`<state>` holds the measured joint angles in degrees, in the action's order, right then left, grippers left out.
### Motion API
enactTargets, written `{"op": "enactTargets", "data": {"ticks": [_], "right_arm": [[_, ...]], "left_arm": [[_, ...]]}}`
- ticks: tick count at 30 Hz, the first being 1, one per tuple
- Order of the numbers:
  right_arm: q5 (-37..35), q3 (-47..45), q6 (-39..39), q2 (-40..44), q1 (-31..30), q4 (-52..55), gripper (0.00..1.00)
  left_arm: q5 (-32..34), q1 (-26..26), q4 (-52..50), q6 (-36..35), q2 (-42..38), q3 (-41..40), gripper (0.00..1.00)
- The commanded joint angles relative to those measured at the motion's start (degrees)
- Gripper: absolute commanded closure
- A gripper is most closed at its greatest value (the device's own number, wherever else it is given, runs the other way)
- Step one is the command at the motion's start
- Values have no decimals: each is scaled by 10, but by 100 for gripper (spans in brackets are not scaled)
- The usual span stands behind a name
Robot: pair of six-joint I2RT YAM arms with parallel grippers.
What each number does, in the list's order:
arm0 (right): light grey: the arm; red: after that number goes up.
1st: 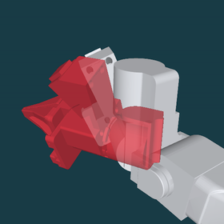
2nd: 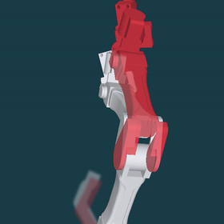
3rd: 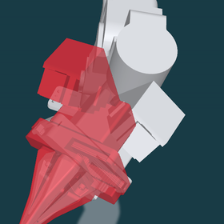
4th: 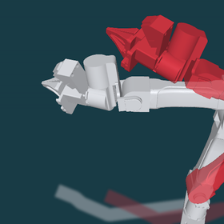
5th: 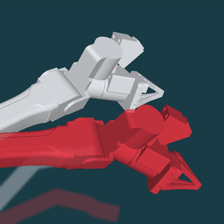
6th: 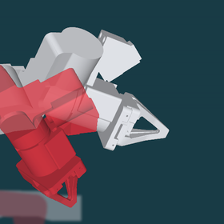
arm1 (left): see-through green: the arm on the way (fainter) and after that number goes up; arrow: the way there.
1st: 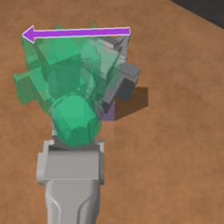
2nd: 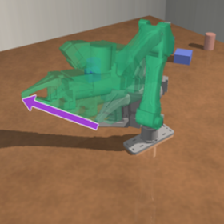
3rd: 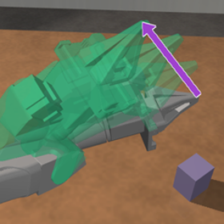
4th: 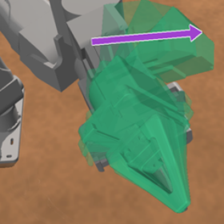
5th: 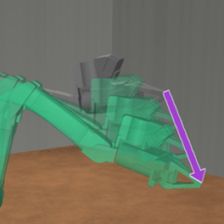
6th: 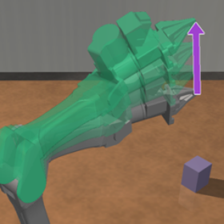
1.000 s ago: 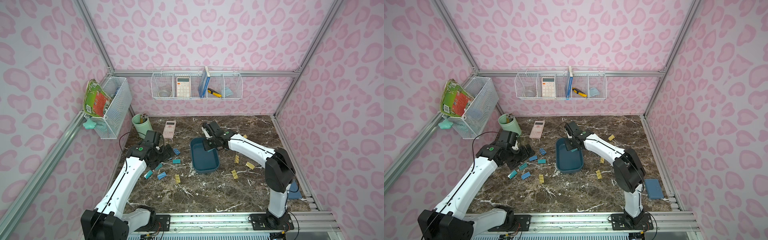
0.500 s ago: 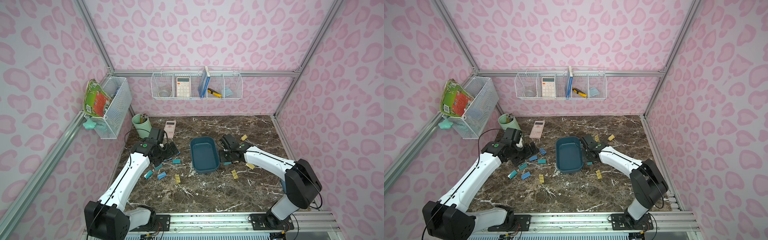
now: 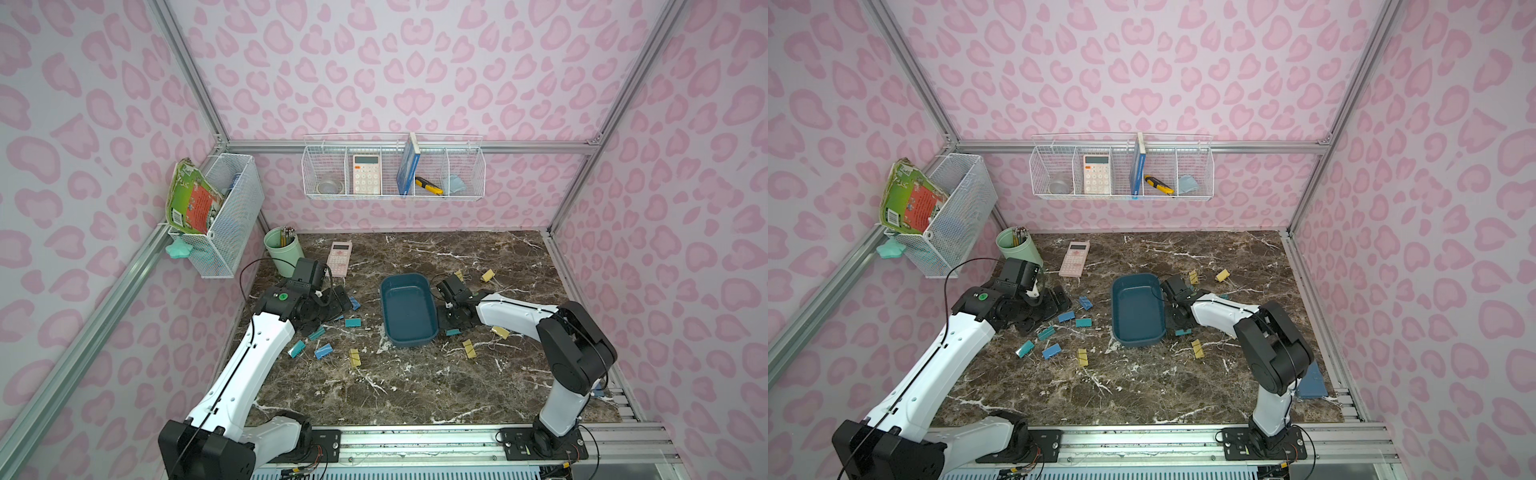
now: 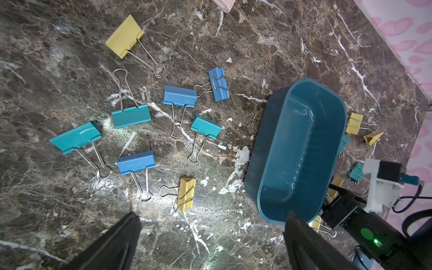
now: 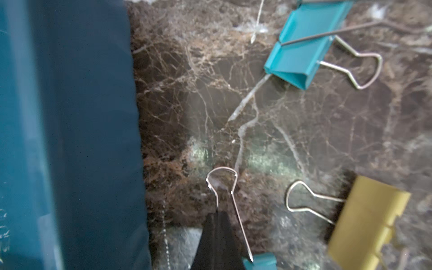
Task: Take out the binder clips from the storage box
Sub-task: Place the binder clip at the center of the board.
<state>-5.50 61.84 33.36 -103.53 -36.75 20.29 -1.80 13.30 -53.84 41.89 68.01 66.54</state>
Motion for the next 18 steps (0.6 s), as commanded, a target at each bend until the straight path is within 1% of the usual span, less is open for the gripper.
{"op": "enactTargets", "data": {"ticks": [1, 2, 4, 7, 8, 11, 13, 16, 17, 18], "right_arm": [[-16, 12, -5, -5, 0, -7, 88], [-19, 12, -5, 0, 0, -6, 85], [-26, 12, -6, 16, 0, -1, 75], [-40, 17, -12, 54, 1, 14, 65], [-49, 18, -16, 73, 1, 17, 61], [-85, 15, -27, 134, 7, 18, 42], [-109, 5, -40, 175, 19, 10, 35], [-146, -38, -63, 241, 48, -37, 25], [-151, -58, -70, 263, 64, -60, 18], [-152, -85, -75, 287, 82, -91, 13]], "left_arm": [[30, 0, -25, -4, -1, 8, 1], [35, 0, -28, -4, 0, 10, 1], [55, 0, -36, -3, 1, 15, 1], [110, 0, -43, -4, 0, 22, 1], [133, -1, -44, -7, -1, 23, 1], [225, -2, -41, -12, -6, 19, 1], [289, -4, -31, -20, -11, 7, 1], [353, -16, 23, -55, -24, -33, 1], [371, -23, 52, -67, -30, -54, 1], [382, -33, 83, -81, -36, -78, 1]]}}
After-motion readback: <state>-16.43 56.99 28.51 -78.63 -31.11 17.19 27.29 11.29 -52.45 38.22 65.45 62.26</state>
